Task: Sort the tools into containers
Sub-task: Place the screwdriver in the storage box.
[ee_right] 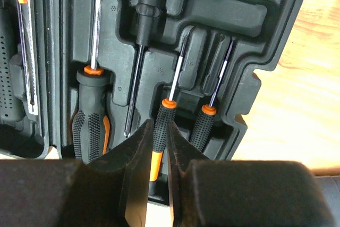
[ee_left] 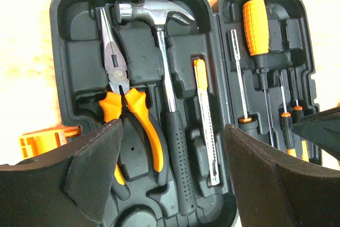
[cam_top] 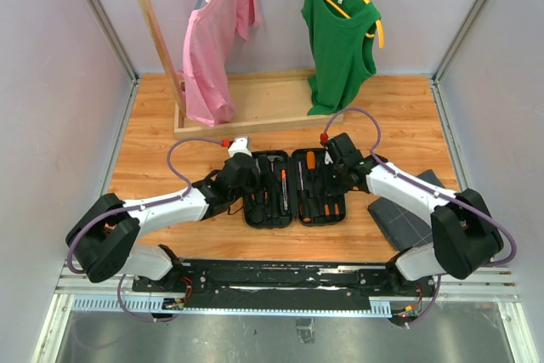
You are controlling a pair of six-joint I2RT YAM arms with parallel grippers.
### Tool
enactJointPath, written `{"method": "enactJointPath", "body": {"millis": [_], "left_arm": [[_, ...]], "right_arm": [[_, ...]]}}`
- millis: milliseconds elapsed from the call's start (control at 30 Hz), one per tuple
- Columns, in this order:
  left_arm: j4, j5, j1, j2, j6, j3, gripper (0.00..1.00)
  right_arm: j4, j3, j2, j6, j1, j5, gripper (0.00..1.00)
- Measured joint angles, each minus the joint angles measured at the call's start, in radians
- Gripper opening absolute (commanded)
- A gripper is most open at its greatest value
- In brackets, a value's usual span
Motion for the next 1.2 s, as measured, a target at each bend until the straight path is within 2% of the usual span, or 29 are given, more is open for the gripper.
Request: {"method": "enactJointPath", "body": {"millis": [333,667,1200], "left_arm": [[0.000,0.000,0.000,0.000,0.000,0.000,0.81],[0.003,0.000,0.000,0.013,0.000,0.000,0.80],[0.006,0.005,0.000,0.030,0.000,0.000,0.80]], "right_arm": [[0.005,0.000,0.037,0.000,0.000,0.000,0.15],[-0.010,0.018,0.068,-0.003,0.000,0.000,0.05],[-0.043,0.049,0.145,-0.014,0.014,0.015,0.02]]}}
